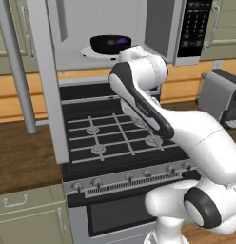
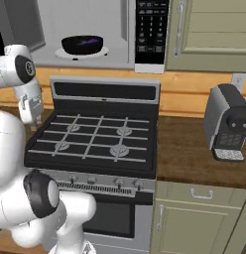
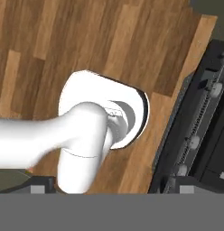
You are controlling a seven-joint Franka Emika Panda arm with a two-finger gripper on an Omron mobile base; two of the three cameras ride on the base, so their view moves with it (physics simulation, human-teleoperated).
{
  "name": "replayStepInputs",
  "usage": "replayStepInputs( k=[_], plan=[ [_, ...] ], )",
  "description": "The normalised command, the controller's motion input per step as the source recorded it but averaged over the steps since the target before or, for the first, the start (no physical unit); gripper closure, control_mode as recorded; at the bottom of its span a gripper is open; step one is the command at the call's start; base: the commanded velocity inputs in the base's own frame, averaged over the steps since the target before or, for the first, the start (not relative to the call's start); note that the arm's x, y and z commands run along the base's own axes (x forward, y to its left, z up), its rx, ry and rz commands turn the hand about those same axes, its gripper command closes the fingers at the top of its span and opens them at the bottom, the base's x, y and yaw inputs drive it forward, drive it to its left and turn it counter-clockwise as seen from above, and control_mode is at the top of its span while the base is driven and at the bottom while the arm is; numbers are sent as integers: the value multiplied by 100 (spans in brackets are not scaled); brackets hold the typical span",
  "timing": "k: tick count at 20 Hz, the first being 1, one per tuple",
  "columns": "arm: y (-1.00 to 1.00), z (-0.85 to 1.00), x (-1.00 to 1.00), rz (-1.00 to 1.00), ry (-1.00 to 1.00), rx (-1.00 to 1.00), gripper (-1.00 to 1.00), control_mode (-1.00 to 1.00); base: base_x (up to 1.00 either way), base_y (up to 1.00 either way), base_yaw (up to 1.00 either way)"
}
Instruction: Pick the eggplant from the sink and place it in the bowl. Then pick the bowl and place it in the microwave. Then close the microwave door and press the start button.
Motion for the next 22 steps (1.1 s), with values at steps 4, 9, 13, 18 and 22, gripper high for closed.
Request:
replayStepInputs(
  k=[4, 9, 13, 18, 22],
  plan=[
    [0, -78, -100, 17, -42, 0, -100, -100, 0, 0, 0],
    [25, -3, -100, 21, -60, -5, -100, -100, 0, 0, 0],
    [79, 0, -98, 5, -59, -14, -100, -100, 0, 0, 0],
    [100, -15, -42, 2, -46, -19, -100, -100, 0, 0, 0],
    [100, 31, 5, -4, -32, -21, -100, -100, 0, 0, 0]
  ],
)
